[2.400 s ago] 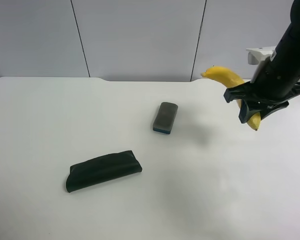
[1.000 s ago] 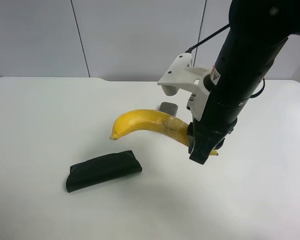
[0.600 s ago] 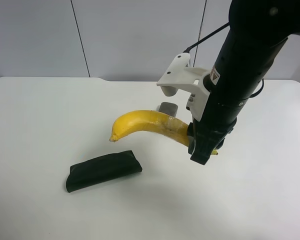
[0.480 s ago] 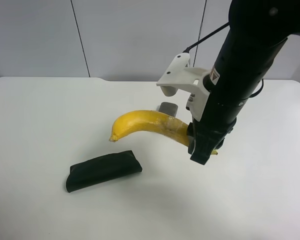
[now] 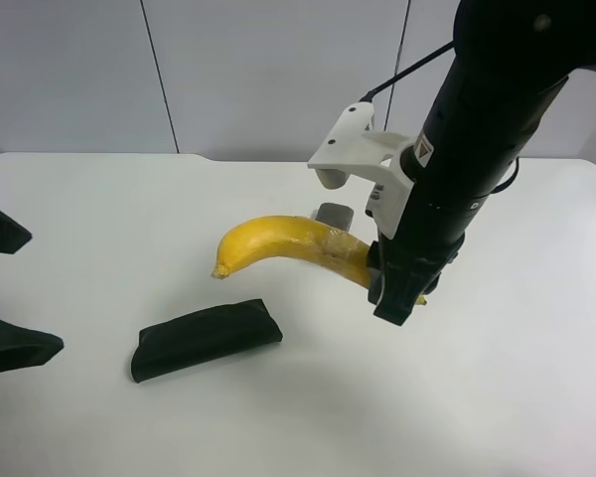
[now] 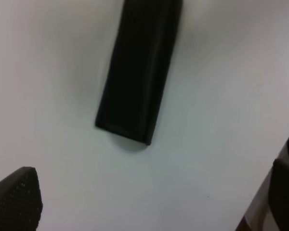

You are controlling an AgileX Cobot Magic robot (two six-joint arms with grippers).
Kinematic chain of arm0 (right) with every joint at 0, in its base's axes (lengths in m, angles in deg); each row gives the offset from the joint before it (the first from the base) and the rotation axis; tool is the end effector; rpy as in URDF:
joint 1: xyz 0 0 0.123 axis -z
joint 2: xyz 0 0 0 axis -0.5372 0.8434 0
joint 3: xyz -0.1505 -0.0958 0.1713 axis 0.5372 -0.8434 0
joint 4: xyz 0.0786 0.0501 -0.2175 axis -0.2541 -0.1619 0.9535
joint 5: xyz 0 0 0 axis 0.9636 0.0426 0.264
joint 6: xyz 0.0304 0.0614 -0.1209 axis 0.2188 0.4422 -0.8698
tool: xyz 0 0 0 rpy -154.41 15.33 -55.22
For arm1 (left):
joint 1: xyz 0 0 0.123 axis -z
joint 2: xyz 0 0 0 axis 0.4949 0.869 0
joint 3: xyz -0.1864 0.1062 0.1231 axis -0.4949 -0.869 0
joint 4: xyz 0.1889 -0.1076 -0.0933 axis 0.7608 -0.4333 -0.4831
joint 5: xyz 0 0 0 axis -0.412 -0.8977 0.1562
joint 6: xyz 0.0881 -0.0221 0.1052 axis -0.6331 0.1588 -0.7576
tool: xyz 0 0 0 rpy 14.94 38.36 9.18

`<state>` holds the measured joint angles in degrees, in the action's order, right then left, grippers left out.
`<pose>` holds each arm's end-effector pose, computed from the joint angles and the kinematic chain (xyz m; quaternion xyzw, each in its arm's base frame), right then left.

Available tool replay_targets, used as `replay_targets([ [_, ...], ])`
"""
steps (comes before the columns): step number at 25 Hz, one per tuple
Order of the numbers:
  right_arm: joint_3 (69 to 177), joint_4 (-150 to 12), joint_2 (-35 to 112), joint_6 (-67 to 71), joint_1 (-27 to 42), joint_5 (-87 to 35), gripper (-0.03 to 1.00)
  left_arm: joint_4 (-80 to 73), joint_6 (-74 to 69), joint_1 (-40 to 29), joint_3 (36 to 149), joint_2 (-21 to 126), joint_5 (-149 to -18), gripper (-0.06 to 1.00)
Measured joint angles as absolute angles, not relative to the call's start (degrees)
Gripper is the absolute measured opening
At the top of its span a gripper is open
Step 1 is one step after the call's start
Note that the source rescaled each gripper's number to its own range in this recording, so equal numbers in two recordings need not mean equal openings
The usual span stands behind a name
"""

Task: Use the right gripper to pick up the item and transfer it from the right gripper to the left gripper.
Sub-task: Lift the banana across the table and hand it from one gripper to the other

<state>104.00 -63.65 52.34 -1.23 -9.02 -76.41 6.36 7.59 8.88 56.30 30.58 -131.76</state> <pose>0.2051 0.1885 0.1702 -0.5494 0.8310 0.0302 0.0816 0.1461 -0.1260 0.2340 0.4874 0.8209 -0.0685 0.2896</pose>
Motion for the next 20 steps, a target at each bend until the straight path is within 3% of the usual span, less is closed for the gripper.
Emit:
replay_targets([
  [11,104.0,-65.3,52.3,-1.8,-9.0,-76.4,0.0,6.0,6.3,9.6,64.5,43.4,-127.6,0.9],
  [20,104.0,-65.5,52.3,1.0,-9.0,-76.2,0.0,5.9,5.3,15.0,66.2,47.8,-127.3,0.9],
])
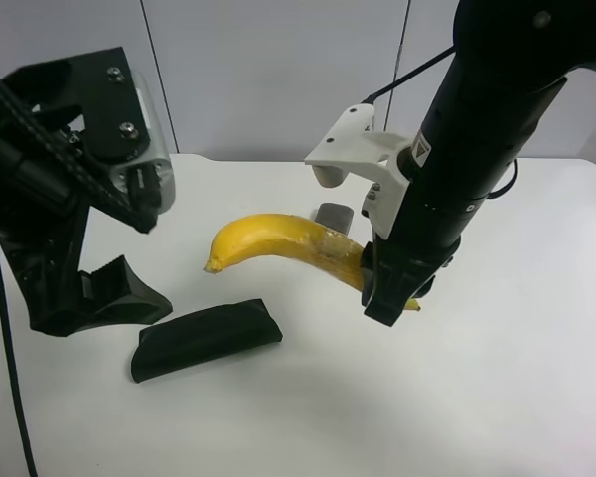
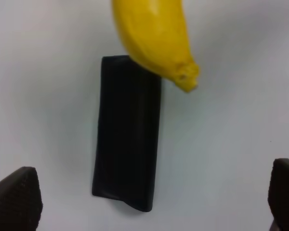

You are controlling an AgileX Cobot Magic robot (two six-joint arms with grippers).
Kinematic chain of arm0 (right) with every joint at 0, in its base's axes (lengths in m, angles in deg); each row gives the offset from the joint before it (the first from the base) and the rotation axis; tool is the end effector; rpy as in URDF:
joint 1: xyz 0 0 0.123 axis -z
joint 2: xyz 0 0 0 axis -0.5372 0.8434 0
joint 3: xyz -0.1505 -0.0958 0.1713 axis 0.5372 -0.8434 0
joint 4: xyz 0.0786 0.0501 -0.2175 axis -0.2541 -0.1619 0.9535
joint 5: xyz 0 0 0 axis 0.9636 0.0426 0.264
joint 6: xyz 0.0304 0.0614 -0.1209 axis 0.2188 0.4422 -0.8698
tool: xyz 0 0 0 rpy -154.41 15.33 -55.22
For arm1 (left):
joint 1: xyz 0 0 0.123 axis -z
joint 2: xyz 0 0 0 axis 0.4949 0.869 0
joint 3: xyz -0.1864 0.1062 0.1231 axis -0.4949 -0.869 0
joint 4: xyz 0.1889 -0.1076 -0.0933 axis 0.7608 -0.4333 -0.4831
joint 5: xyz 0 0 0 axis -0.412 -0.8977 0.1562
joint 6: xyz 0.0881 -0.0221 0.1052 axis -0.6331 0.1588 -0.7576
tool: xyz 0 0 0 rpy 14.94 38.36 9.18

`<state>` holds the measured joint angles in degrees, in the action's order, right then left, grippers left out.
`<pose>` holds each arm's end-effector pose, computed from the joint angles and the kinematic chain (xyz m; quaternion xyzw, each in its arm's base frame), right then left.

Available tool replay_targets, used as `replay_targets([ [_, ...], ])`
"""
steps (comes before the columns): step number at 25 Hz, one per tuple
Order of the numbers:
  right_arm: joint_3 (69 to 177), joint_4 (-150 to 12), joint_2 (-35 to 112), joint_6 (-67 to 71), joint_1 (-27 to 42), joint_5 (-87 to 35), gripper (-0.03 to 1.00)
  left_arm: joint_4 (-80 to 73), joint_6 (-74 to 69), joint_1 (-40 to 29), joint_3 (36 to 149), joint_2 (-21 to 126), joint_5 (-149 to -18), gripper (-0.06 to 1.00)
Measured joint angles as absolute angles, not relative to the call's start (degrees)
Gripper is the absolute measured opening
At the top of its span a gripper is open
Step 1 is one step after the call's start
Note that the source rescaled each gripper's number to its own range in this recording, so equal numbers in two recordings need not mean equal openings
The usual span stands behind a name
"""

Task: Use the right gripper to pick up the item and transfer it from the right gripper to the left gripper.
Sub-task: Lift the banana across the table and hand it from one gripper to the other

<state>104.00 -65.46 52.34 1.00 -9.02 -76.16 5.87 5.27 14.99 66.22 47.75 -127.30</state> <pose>0.2031 0.1917 0.1705 -0.5269 0.8448 0.0461 0.0809 0.1762 -0.1852 0.2269 0.5462 0.7913 -0.0768 0.2637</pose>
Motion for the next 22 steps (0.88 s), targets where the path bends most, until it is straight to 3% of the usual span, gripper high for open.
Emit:
replay_targets([
  [22,104.0,-66.8,52.4,3.4,-9.0,-74.9,0.0,2.3,5.7,15.2,66.8,54.9,-118.9,0.9],
])
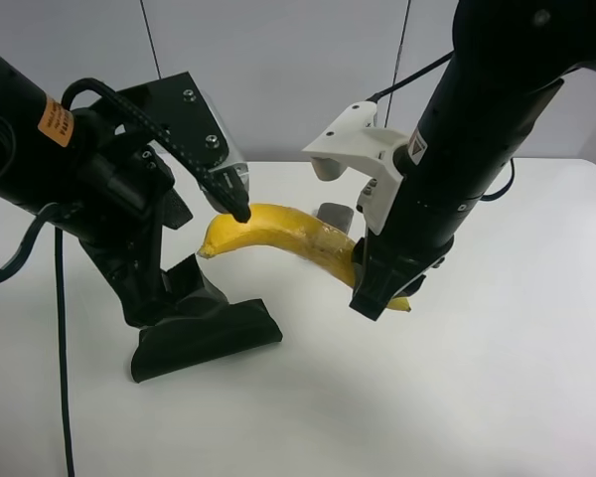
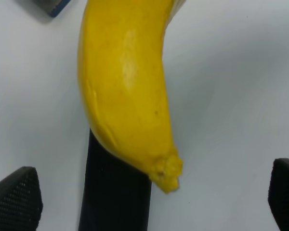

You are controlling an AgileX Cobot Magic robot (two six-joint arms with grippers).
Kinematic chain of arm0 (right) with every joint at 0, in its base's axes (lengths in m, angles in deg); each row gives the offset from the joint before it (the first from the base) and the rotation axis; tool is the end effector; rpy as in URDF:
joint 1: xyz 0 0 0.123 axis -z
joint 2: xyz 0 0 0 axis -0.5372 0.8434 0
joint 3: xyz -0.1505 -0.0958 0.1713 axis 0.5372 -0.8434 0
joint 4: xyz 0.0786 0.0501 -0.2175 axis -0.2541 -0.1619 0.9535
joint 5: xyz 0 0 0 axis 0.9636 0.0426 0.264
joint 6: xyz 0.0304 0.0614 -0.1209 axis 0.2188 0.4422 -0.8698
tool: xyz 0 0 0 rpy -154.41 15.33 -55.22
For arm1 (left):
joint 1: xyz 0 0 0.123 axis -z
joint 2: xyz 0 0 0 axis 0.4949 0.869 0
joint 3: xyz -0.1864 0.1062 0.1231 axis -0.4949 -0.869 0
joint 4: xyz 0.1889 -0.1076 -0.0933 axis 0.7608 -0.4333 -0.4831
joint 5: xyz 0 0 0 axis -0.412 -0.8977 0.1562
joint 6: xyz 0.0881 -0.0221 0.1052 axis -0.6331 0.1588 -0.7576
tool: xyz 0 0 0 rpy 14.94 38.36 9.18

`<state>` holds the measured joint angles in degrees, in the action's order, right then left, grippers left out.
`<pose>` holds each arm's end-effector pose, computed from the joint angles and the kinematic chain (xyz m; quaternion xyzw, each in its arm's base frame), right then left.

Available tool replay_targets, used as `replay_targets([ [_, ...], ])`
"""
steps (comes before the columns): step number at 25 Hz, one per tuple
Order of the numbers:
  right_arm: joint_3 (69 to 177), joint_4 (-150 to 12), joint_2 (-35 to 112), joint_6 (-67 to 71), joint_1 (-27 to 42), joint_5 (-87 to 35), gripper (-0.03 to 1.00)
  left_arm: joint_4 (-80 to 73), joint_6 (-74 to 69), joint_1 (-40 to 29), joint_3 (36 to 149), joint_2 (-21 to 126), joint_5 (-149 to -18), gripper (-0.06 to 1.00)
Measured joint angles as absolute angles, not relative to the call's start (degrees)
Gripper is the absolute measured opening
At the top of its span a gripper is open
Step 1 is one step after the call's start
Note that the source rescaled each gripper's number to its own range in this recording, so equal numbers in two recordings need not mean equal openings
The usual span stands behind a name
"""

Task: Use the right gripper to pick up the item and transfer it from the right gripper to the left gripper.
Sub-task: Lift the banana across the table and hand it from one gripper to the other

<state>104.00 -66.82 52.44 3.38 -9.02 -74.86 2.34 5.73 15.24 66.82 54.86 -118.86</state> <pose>0.2038 0.1959 0.1708 -0.5036 0.8573 0.0598 0.0884 0.1941 -0.2106 0.2080 0.5237 0.7996 -0.1038 0.2749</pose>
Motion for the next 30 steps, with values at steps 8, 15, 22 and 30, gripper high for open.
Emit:
replay_targets([
  [8,104.0,-66.9,52.4,3.8,-9.0,-74.2,0.0,1.8,5.7,15.2,74.4,59.2,-120.3,0.9],
  [15,104.0,-66.9,52.4,3.8,-9.0,-74.1,0.0,2.7,2.9,18.0,76.1,62.7,-121.1,0.89],
  [22,104.0,-66.9,52.4,3.8,-9.0,-74.1,0.0,5.5,2.7,18.8,76.1,64.2,-118.9,0.66],
  [30,104.0,-67.5,52.4,3.9,-9.1,-75.2,0.0,6.4,2.8,18.8,76.2,64.2,-117.1,0.01],
])
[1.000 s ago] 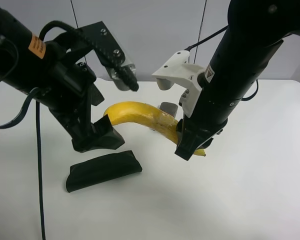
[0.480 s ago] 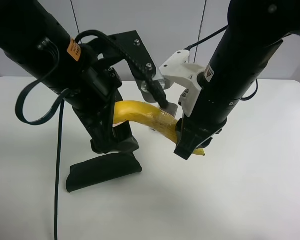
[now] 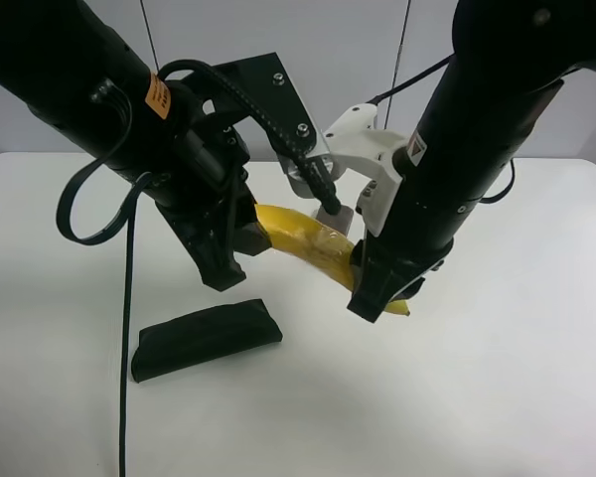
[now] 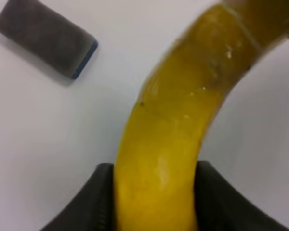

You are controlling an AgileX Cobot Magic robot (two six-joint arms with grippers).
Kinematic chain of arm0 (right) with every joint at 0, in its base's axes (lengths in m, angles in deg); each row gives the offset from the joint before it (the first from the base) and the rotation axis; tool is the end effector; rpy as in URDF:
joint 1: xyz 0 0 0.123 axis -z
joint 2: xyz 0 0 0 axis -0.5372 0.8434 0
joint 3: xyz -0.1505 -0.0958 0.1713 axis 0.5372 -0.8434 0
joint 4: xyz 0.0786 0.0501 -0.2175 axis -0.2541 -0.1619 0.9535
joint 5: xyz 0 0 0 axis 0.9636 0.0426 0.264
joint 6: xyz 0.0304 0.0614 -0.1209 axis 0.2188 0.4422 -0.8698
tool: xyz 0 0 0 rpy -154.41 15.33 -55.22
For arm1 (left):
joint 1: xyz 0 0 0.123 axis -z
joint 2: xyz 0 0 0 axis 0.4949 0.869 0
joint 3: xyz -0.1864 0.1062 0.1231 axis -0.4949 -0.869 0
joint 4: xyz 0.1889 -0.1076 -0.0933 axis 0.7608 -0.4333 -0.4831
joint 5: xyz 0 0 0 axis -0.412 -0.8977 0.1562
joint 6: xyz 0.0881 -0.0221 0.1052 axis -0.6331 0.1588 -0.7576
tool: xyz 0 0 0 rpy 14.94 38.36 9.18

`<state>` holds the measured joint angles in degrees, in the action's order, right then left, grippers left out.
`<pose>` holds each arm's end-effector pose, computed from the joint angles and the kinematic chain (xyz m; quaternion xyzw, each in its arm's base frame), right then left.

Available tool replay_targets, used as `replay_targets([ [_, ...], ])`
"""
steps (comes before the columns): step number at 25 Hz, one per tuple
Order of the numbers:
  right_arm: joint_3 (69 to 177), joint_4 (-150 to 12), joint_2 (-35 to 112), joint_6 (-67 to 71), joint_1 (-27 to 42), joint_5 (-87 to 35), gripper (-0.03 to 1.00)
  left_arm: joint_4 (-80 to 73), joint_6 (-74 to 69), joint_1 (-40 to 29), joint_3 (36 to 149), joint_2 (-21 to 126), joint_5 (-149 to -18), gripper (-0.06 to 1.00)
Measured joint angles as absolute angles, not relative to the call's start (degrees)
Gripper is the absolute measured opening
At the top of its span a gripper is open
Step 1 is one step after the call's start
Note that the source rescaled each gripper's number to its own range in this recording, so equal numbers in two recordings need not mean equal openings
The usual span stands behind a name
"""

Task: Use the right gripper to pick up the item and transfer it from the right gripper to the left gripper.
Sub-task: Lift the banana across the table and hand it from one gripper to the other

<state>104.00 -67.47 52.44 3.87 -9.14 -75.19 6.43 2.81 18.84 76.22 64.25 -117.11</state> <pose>0.2019 0.1969 0.1708 -0.4988 0.8601 0.0649 0.0843 0.2144 -0.2509 0.2102 0.5817 0.7542 -0.0785 0.2944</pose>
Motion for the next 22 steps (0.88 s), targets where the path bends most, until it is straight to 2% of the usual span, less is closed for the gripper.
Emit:
replay_targets([
  [8,104.0,-68.5,52.4,3.8,-9.1,-75.3,0.0,6.5,2.8,18.8,76.2,64.2,-117.4,0.02],
  [9,104.0,-68.5,52.4,3.7,-9.1,-75.3,0.04,6.6,2.8,18.8,76.2,64.2,-117.4,0.02],
  [10,104.0,-68.9,52.4,3.5,-9.1,-75.0,0.18,6.5,2.6,18.8,76.2,64.2,-117.4,0.02],
  [11,104.0,-69.1,52.4,3.4,-9.1,-74.3,0.36,6.4,2.5,18.8,76.2,64.2,-117.4,0.02],
  [12,104.0,-69.3,52.4,3.3,-9.1,-73.9,0.6,6.3,2.5,18.8,76.2,64.2,-117.4,0.02],
  [13,104.0,-69.3,52.4,3.2,-9.1,-73.7,0.76,6.3,2.5,18.8,76.2,64.2,-117.4,0.02],
  [14,104.0,-69.3,52.4,3.2,-9.1,-73.6,0.84,6.3,2.5,18.8,76.2,64.2,-117.5,0.02],
  [15,104.0,-69.3,52.4,3.2,-9.1,-73.5,0.91,6.3,2.5,18.8,76.2,64.2,-117.5,0.02],
  [17,104.0,-69.3,52.4,3.2,-9.1,-73.5,0.96,6.3,2.5,18.8,76.2,64.2,-117.5,0.02],
  [22,104.0,-68.7,52.0,3.2,-9.1,-74.7,0.99,6.3,2.5,18.8,76.2,64.2,-117.5,0.02],
])
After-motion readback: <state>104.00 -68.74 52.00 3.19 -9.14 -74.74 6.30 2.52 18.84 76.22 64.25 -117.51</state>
